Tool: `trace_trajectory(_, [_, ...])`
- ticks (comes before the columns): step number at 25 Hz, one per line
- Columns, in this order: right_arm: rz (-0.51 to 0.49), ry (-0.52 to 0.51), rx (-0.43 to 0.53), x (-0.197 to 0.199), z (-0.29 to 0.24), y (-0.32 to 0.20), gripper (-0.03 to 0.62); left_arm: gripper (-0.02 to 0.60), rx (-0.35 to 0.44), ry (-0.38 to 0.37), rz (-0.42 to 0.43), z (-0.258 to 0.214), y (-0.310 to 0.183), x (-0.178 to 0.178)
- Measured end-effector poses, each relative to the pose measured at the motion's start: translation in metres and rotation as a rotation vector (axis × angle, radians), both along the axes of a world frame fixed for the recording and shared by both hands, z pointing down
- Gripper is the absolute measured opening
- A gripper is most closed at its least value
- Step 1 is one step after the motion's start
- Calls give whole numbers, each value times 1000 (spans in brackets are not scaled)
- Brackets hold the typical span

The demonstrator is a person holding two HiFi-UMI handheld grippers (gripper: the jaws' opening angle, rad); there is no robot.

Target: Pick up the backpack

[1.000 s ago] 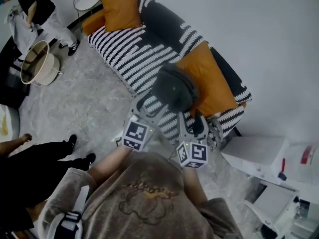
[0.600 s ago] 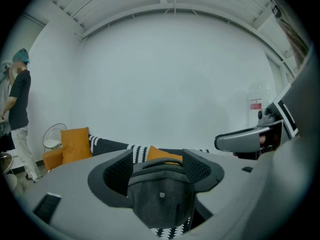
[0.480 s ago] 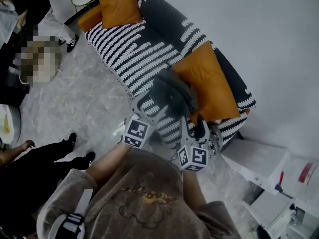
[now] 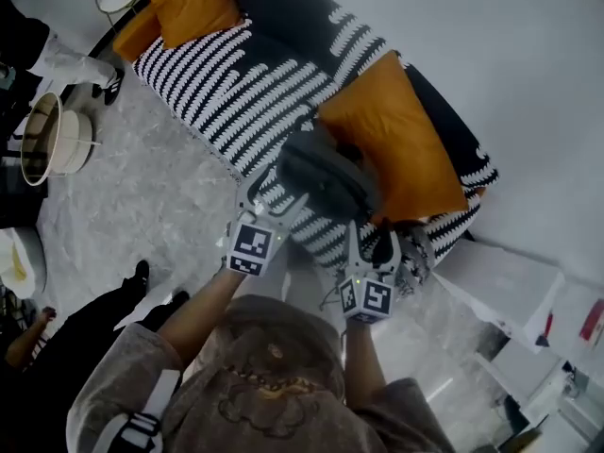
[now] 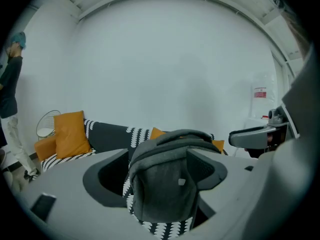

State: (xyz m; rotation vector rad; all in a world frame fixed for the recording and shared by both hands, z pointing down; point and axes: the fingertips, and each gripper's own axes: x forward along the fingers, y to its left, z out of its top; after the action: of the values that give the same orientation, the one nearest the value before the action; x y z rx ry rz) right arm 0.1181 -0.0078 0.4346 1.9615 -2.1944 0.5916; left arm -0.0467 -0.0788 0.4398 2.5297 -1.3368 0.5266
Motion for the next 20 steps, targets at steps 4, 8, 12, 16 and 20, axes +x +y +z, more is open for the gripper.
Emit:
trace_trajectory(4, [49, 2, -52, 8, 45, 7, 287, 360, -22, -14, 16, 41, -8, 5])
trace_trajectory(8, [89, -2, -101, 10, 87, 14, 287, 368, -37, -21, 35, 83, -12, 6])
trace_trajectory(12, [108, -23, -120, 13, 122, 13, 304, 377, -29, -41, 23, 111, -15, 5])
trace_trajectory(16, [99, -39, -129, 12, 145, 10, 304, 377, -26, -33, -11, 127, -21, -1])
trace_trajectory(20, [84, -46, -124, 6, 161, 2, 304, 373, -28, 9, 11, 144, -29, -1])
